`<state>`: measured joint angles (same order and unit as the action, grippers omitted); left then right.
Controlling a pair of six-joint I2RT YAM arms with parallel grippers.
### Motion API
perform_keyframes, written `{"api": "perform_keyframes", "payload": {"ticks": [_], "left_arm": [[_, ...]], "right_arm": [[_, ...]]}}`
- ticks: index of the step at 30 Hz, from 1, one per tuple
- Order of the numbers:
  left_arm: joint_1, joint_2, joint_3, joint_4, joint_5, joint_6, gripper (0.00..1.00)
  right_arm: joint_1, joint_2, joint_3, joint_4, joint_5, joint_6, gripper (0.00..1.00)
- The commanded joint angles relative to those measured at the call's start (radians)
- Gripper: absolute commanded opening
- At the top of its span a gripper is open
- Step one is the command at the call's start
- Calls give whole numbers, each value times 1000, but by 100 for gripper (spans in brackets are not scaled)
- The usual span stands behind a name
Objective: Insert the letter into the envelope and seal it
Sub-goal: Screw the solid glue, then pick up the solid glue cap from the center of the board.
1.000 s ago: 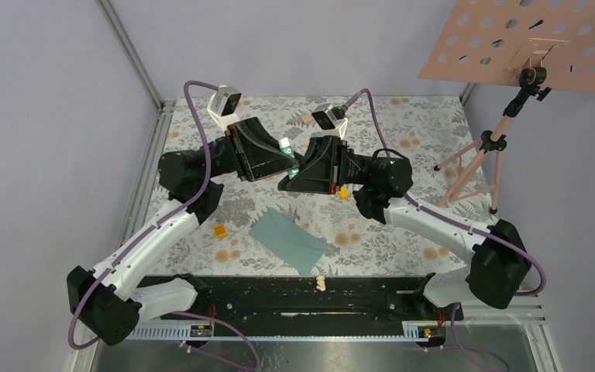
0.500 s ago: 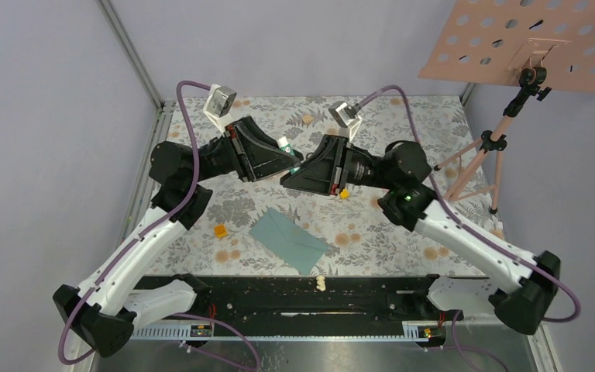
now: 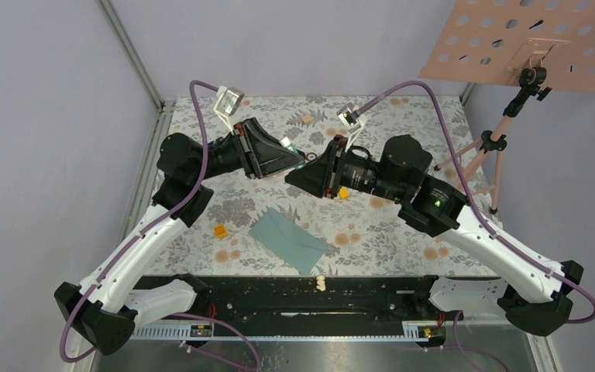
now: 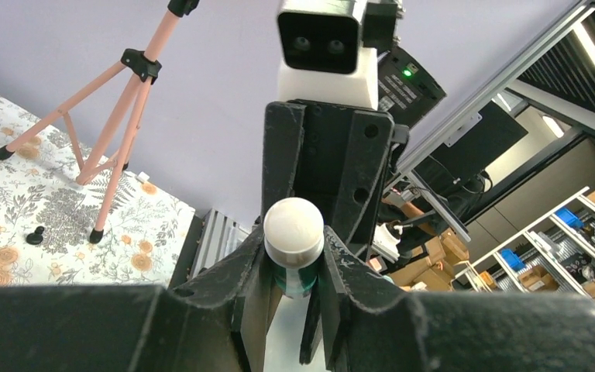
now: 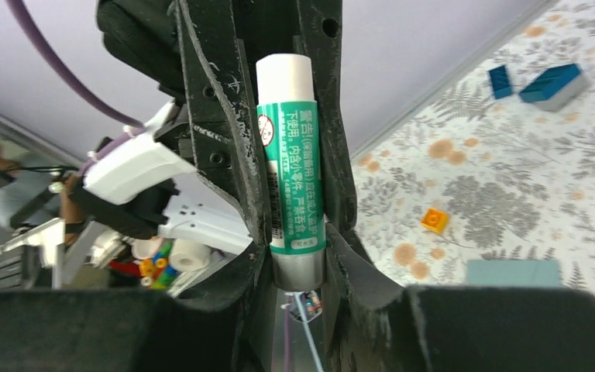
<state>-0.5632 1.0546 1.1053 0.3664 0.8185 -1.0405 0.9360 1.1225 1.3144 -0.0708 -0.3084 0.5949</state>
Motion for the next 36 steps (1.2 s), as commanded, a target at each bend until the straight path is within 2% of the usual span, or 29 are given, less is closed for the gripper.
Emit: {"api": "perform_keyframes", "payload": {"ticks": [1, 3, 5, 11, 15, 20, 27, 29, 30, 31, 36], "left_arm": [[0, -1, 25, -40, -51, 51, 0], [1, -2, 29, -48, -50, 58, 0], [1, 1, 40, -65, -33, 75, 0], [1, 12, 91, -135, 155, 206, 0], [0, -45, 57, -87, 261, 321, 0], [1, -121, 15, -226, 267, 581, 0], [-16, -206, -7, -453, 138, 914, 0], [-18, -218, -8, -503, 98, 988, 0], [-19, -221, -7, -524, 80, 1016, 0], [-20, -222, -6, -542, 64, 1042, 0], [-20, -204, 10, -627, 3, 1142, 0]], "right_arm": [[55, 22, 78, -167, 213, -133, 23], [55, 15, 76, -193, 239, -137, 42], [55, -13, 61, -214, 271, -150, 50], [55, -201, -77, -264, 493, -216, 55], [55, -373, -190, -327, 724, -249, 60], [55, -503, -231, -584, 969, -237, 62], [54, -621, -266, -889, 1202, -12, 64], [54, -635, -269, -999, 1276, 98, 74], [54, -641, -270, -1044, 1298, 145, 85], [54, -649, -273, -1088, 1315, 192, 91], [55, -763, -304, -1193, 1372, 350, 91]]}}
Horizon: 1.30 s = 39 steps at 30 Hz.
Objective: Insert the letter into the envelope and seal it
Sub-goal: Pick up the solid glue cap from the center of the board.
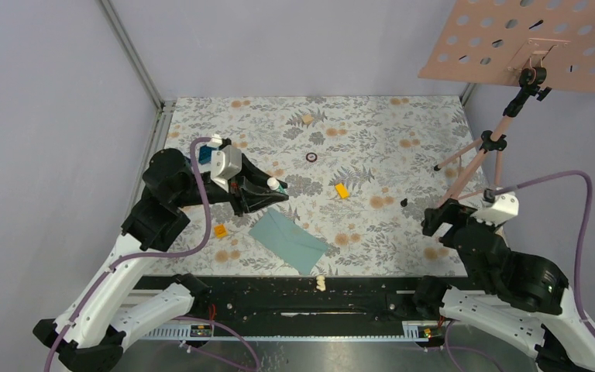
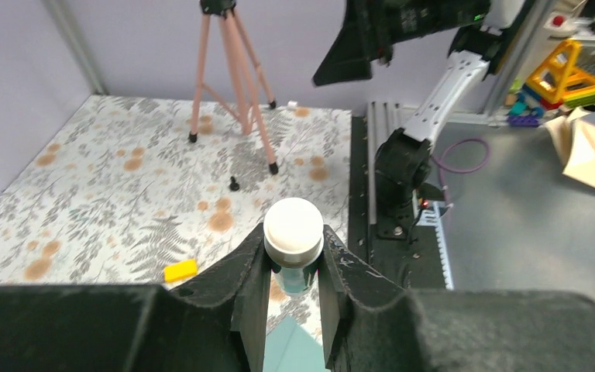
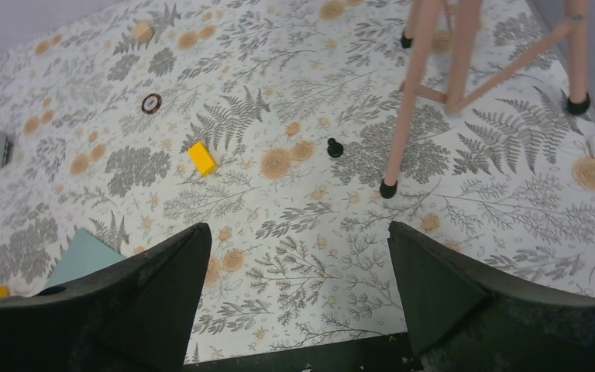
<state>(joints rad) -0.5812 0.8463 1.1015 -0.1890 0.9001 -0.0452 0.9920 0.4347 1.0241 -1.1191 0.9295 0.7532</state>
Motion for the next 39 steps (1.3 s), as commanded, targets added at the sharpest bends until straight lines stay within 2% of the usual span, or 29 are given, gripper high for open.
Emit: {"api": "perform_keyframes", "payload": {"ticks": [1, 4, 8, 13, 16, 20, 27, 33, 35, 39], "left_arm": [[-3, 8, 17, -79, -87, 161, 0], [-9, 17, 20, -103, -112, 197, 0], [-14, 24, 24, -103, -120, 201, 0], [-16, 28, 29, -105, -123, 198, 0], [-15, 40, 34, -105, -126, 196, 0], [-19, 59, 45, -105, -127, 188, 0], [-23, 62, 48, -93, -132, 161, 0], [-23, 59, 46, -88, -135, 157, 0], [-23, 65, 51, -77, -139, 150, 0], [-24, 75, 78, -88, -153, 153, 0]], "right_arm": [[-1, -98, -17, -156, 134, 204, 91], [-1, -86, 0, -214, 109, 220, 90], [-1, 108, 30, -284, 78, 212, 94], [-6, 244, 62, -270, 84, 168, 99], [-58, 267, 63, -252, 16, 88, 99], [-242, 295, 45, -192, -202, -46, 99], [-597, 313, -44, -86, -470, -179, 100], [-935, 260, -122, 35, -611, -244, 99], [-1085, 250, -154, 80, -628, -237, 100], [-1250, 279, -190, 136, -600, -231, 99]]}}
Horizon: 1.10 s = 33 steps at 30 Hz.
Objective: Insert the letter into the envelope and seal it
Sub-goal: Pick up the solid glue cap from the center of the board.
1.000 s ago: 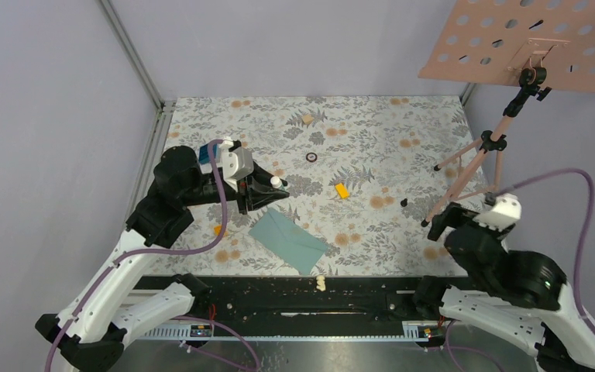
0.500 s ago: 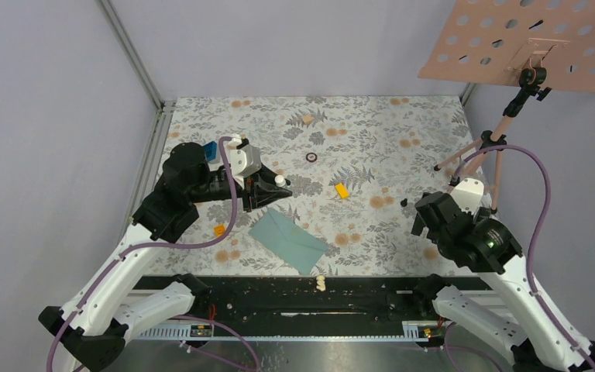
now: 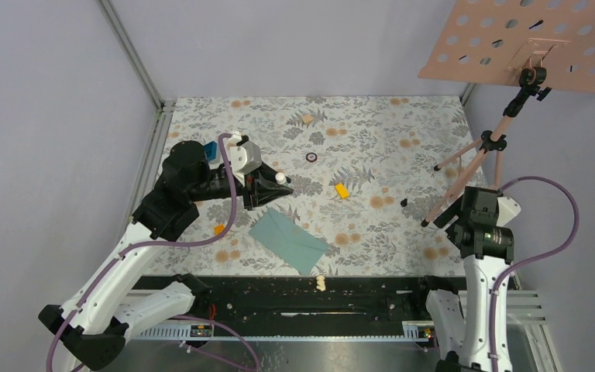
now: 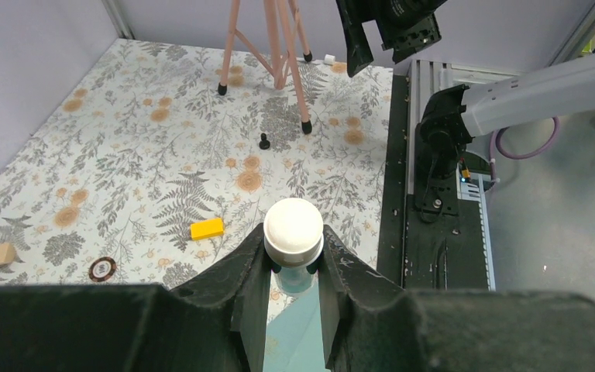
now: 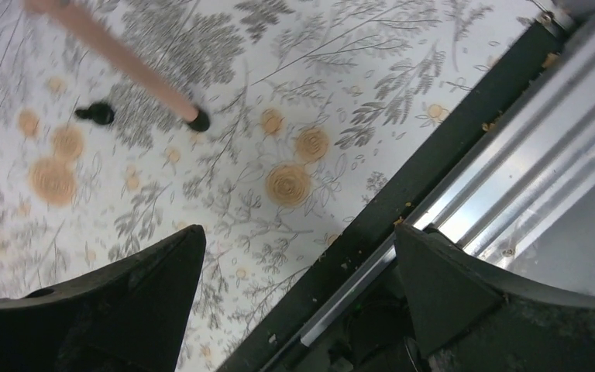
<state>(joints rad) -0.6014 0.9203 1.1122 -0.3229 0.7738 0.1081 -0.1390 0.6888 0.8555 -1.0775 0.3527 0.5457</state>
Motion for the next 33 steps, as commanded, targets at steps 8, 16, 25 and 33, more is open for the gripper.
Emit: {"api": "perform_keyframes", "payload": {"ticks": [8, 16, 25, 33], "left_arm": [[-8, -6, 44, 53, -40, -8, 0], [-9, -10, 57, 35, -46, -9, 0], [-15, -6, 78, 9, -70, -6, 0], [-15, 18, 99, -6, -64, -1, 0]], "right_arm": [[-211, 88, -101, 205, 346, 204, 98], [-327, 213, -176, 373, 364, 294, 95], [-472, 358, -160, 498, 294, 286, 93], [-474, 399, -192, 704, 370, 335, 89]]}}
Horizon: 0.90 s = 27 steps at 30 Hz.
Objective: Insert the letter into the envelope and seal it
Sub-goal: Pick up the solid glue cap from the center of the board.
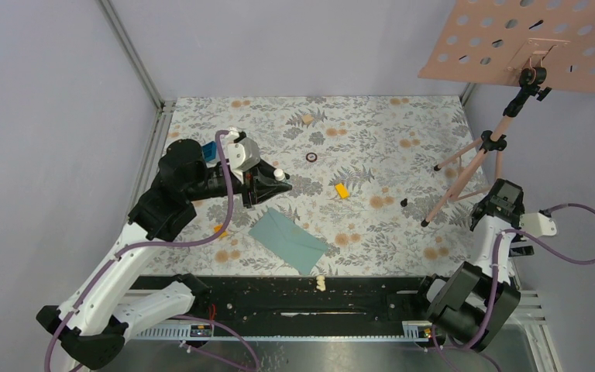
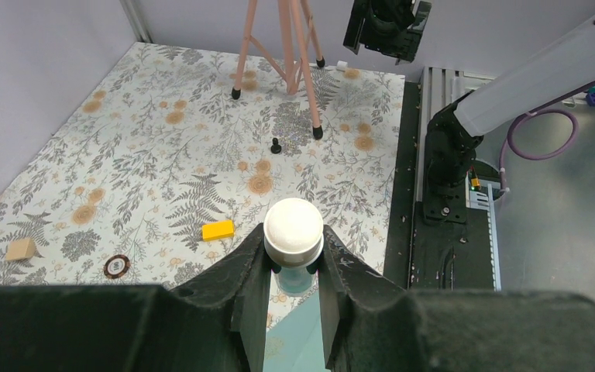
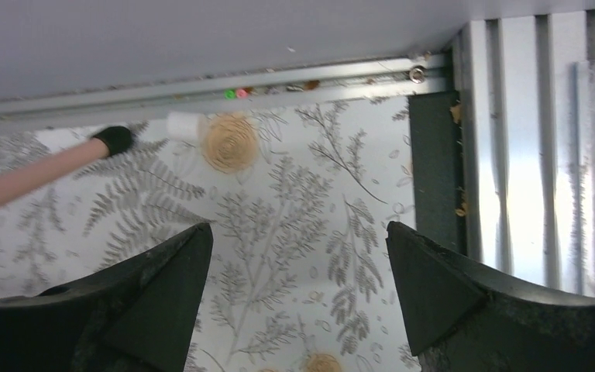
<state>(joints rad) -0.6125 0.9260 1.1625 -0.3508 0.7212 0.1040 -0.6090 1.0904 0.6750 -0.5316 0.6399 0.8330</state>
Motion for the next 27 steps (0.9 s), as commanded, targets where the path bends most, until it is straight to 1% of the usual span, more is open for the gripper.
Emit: {"api": "perform_keyframes", "payload": {"ticks": [1, 5, 7, 15, 18, 24, 27], "left_arm": [[-4, 16, 50, 21, -10, 3, 0], [-4, 40, 57, 13, -10, -1, 0], [-4, 55, 64, 6, -8, -3, 0], [-3, 101, 94, -20, -4, -12, 0], [-4, 118, 99, -22, -1, -17, 0], [-4, 152, 117, -24, -6, -24, 0], [-4, 168, 128, -24, -9, -26, 0]], "right_arm": [[-4, -3, -25, 196, 92, 39, 89], [-3, 37, -50, 311, 145, 6, 89], [-2, 63, -30, 312, 158, 7, 91], [-2, 130, -63, 486, 170, 53, 91], [-1, 158, -69, 516, 176, 97, 90], [2, 263, -49, 513, 201, 179, 90], [5, 296, -58, 578, 186, 164, 90]]}}
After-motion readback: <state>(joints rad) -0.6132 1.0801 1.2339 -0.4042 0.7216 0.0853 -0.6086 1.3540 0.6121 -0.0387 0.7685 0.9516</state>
